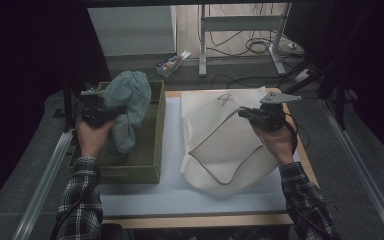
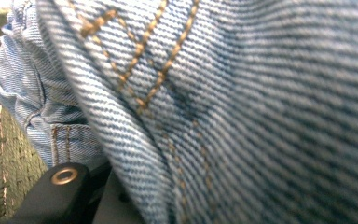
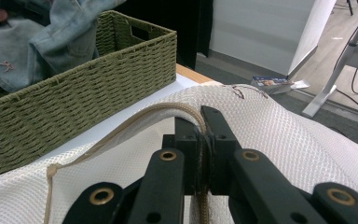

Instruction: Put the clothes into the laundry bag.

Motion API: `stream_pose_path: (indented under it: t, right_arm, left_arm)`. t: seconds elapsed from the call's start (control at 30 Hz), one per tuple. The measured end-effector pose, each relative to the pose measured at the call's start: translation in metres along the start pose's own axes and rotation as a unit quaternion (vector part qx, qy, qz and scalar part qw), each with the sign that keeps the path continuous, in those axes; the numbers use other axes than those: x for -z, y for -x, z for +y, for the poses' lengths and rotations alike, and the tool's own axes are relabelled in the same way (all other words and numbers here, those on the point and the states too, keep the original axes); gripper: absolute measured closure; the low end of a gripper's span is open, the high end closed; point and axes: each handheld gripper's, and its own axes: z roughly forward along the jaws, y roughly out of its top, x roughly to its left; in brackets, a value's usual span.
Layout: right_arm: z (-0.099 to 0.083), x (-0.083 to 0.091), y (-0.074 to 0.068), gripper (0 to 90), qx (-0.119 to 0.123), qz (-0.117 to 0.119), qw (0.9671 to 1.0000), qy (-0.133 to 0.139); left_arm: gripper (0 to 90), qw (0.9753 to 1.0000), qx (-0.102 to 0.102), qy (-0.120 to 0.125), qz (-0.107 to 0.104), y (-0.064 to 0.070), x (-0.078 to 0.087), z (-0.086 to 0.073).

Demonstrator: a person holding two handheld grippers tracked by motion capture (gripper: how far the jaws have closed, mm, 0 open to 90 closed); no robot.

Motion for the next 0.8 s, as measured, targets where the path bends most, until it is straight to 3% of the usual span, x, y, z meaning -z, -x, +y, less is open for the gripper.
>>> stream_pose_path:
  t: [0.3, 0.43, 0.8]
  right_arm:
    - [0.001, 0.001, 0.000, 84.9, 0.001, 0.000, 1.0000, 0.000]
    - [0.001, 0.001, 0.000, 84.9, 0.000, 0.000, 1.0000, 0.001]
    - [0.000, 0.001, -0.001, 84.9, 0.003, -0.002, 1.0000, 0.004]
  left_arm:
    - [72.0, 0.9985, -0.017, 0.052, 0.003, 0.008, 0.024, 0.001]
    - [72.0, 0.9978, -0.021, 0.063, 0.005, 0.010, 0.030, 0.002]
    - [71.9, 0.9915, -0.032, 0.126, 0.002, 0.024, 0.044, -0.008]
